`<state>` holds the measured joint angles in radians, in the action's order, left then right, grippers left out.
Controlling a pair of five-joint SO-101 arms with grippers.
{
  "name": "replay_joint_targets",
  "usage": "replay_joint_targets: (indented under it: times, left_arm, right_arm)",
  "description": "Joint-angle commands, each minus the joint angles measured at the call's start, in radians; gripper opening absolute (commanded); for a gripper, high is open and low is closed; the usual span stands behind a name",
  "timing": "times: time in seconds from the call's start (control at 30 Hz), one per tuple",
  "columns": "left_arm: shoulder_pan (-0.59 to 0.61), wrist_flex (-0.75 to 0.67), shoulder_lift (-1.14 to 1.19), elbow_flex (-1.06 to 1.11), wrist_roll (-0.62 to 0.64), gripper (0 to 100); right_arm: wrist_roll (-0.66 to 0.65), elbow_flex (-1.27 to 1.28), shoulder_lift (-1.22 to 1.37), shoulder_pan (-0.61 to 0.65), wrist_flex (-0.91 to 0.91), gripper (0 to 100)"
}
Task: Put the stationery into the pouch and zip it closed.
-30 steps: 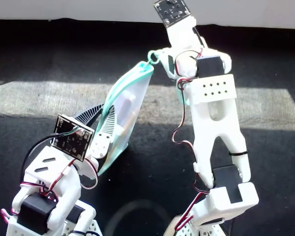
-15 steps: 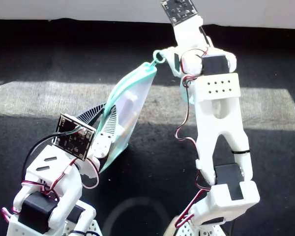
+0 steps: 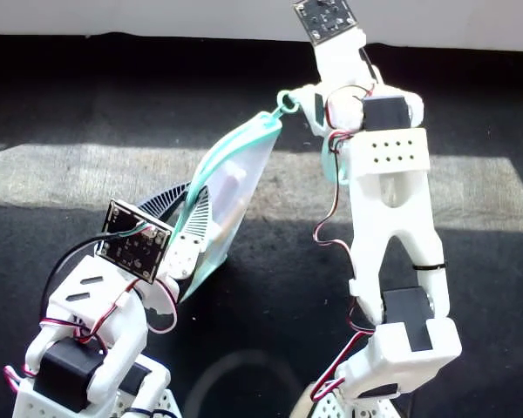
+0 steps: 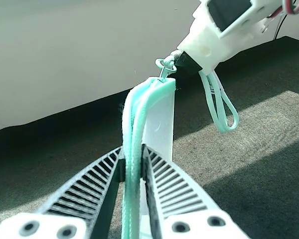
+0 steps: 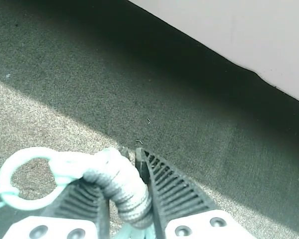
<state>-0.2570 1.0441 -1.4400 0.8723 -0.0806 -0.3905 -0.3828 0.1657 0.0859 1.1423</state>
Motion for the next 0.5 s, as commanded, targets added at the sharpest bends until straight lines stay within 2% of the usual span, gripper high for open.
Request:
replay_joint_targets:
  times: [0.0,0.2,0.47]
  left_arm:
    - [0.019,0.032,-0.012,-0.007,-0.002,1]
    - [0.018,0.017,-0.005,-0.024,-0.002,1]
    - [0.018,-0.195,0.002,-0.038,-0.003,1]
  right_arm:
    - [-0.005,-0.022,0.012,-0.156,-0.042,0.6]
    - [0.002,-0.116,-0.027,-0.131,0.058,0.6]
    - [0.002,-0.216,-0.150,0.007,0.176,1.1]
